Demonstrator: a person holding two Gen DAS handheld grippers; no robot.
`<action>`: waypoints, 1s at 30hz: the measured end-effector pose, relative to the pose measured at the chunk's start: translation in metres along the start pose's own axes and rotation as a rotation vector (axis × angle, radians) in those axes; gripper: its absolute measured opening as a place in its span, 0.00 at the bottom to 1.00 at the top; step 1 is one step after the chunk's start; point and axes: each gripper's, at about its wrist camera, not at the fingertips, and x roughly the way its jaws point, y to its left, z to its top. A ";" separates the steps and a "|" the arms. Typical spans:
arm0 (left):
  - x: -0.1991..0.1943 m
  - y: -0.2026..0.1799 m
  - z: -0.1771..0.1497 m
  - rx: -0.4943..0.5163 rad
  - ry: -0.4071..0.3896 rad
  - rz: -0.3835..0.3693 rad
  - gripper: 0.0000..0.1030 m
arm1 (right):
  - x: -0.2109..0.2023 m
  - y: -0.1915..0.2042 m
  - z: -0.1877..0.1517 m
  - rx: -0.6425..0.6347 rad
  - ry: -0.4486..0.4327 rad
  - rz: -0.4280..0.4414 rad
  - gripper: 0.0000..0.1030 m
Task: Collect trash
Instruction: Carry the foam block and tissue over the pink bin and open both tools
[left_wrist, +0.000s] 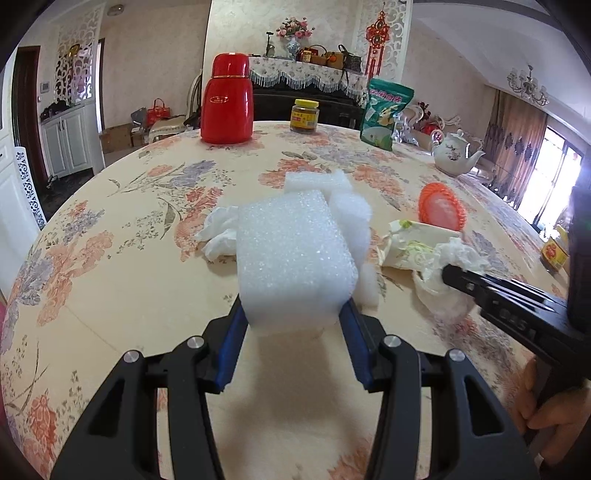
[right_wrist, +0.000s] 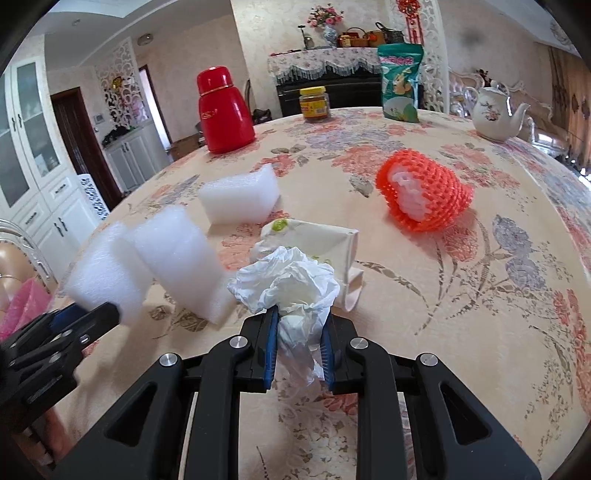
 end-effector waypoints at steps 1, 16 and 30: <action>-0.004 -0.002 -0.002 0.001 -0.004 -0.004 0.47 | 0.000 0.002 0.000 -0.009 -0.002 -0.005 0.20; -0.078 -0.004 -0.056 0.033 -0.038 -0.036 0.47 | -0.088 0.038 -0.066 -0.083 -0.040 0.040 0.20; -0.133 0.011 -0.099 0.042 -0.060 -0.035 0.47 | -0.137 0.080 -0.104 -0.154 -0.062 0.124 0.20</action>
